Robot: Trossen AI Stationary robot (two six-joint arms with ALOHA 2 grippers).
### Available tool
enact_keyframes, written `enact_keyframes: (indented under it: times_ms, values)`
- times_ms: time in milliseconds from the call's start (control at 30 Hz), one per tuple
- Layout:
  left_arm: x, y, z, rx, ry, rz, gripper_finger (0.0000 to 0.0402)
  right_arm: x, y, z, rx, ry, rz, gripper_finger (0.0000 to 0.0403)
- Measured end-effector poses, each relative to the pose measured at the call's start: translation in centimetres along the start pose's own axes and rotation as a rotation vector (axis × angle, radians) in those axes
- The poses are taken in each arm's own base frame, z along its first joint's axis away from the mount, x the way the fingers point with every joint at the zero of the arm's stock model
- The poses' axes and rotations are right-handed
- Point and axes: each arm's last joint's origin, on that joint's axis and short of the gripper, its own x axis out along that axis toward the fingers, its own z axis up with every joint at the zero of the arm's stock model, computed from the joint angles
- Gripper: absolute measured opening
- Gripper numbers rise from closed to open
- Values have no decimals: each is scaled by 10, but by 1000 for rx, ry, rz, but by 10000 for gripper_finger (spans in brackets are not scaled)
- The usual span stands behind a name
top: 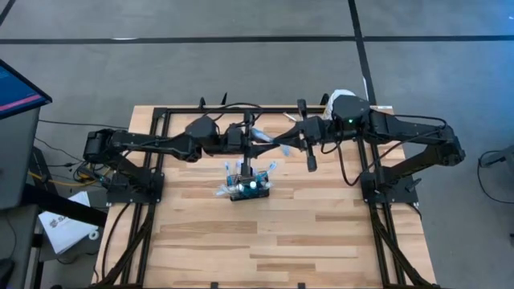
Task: Pick & Place toothbrushing station
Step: Put the blue toothbrush into the wire organizer
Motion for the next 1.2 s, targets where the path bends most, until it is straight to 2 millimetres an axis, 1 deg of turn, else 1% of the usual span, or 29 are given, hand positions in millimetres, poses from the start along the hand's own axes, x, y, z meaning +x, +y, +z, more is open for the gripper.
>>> enact_keyframes:
  times_ms: [133, 200, 433, 533, 633, 800, 867, 1033, 1200]
  values:
    - [0, -1, -4, -43, 42, -16, 10, -4, 2, -4, -26, 42, 27, 2]
    - [-1, -1, -4, -47, 56, -19, 10, -7, 3, -4, -31, 57, 39, 10]
    - [-2, -1, -6, -127, 90, -21, 10, -21, 5, -3, -30, 79, 48, 75]
    - [-3, 2, -11, -193, 139, -23, 10, -27, 12, -6, -29, 135, 84, 99]
    - [-4, 10, -14, -285, 161, -46, 11, -28, 25, -13, -115, 218, 159, 114]
    - [-8, 23, -18, -446, 185, -95, 10, -26, 46, -18, -216, 321, 159, 117]
    - [-9, 28, -20, -514, 195, -118, 11, -22, 54, -21, -247, 367, 149, 113]
    - [-13, 38, -23, -662, 238, -178, 12, -16, 73, -25, -324, 451, 94, 96]
    - [-17, 42, -31, -774, 333, -199, 12, -4, 96, -34, -488, 549, 35, 77]
